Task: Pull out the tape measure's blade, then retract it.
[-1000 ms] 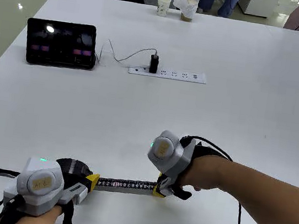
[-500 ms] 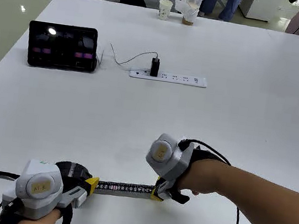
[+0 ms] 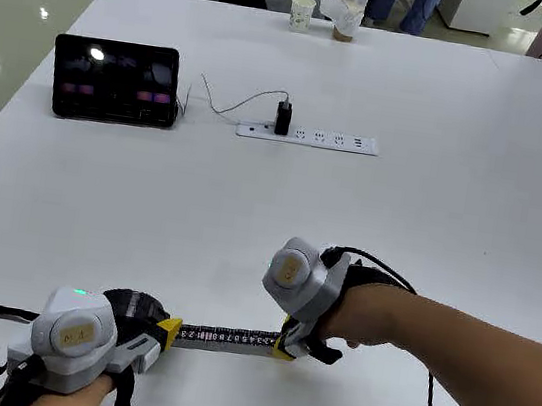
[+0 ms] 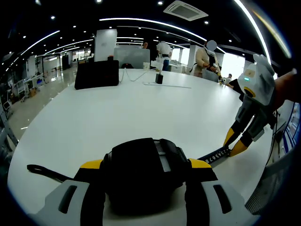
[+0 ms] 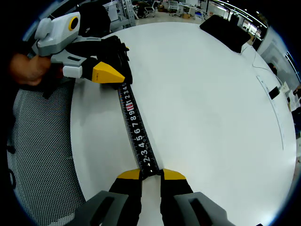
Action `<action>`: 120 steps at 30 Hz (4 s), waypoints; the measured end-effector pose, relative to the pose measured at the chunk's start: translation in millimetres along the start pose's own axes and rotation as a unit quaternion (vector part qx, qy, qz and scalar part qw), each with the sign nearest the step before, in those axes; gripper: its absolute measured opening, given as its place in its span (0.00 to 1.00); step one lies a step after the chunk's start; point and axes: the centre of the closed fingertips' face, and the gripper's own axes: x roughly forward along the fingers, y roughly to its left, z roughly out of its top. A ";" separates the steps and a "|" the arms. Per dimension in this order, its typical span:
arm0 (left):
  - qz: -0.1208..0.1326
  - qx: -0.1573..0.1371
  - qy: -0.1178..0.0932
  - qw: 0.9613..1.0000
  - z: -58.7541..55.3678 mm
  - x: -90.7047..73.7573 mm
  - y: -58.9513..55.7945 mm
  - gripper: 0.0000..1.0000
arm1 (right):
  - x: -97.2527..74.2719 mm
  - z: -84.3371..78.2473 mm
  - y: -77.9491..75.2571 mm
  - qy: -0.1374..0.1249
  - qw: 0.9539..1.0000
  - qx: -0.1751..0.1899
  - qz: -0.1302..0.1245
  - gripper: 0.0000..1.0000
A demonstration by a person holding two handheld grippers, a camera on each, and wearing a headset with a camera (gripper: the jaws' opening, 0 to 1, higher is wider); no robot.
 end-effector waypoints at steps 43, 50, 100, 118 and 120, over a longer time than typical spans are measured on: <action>-0.001 -0.007 0.000 1.000 0.5 -0.5 0.7 0.64 | 4.6 14.0 2.2 -0.008 1.000 0.000 0.002 0.11; -0.001 -0.007 0.000 1.000 0.3 -0.2 0.9 0.64 | 5.4 16.2 2.9 -0.010 1.000 -0.001 0.001 0.11; -0.002 -0.011 0.000 1.000 -1.0 0.4 1.4 0.64 | 11.3 33.1 7.5 -0.031 0.999 -0.016 0.001 0.11; -0.002 -0.013 0.000 1.000 -0.2 -0.1 0.7 0.64 | 12.0 37.7 9.1 -0.033 0.999 -0.019 -0.001 0.11; -0.002 -0.013 0.000 1.000 -0.1 -0.1 0.7 0.64 | 12.2 38.3 9.2 -0.033 0.999 -0.019 -0.001 0.11</action>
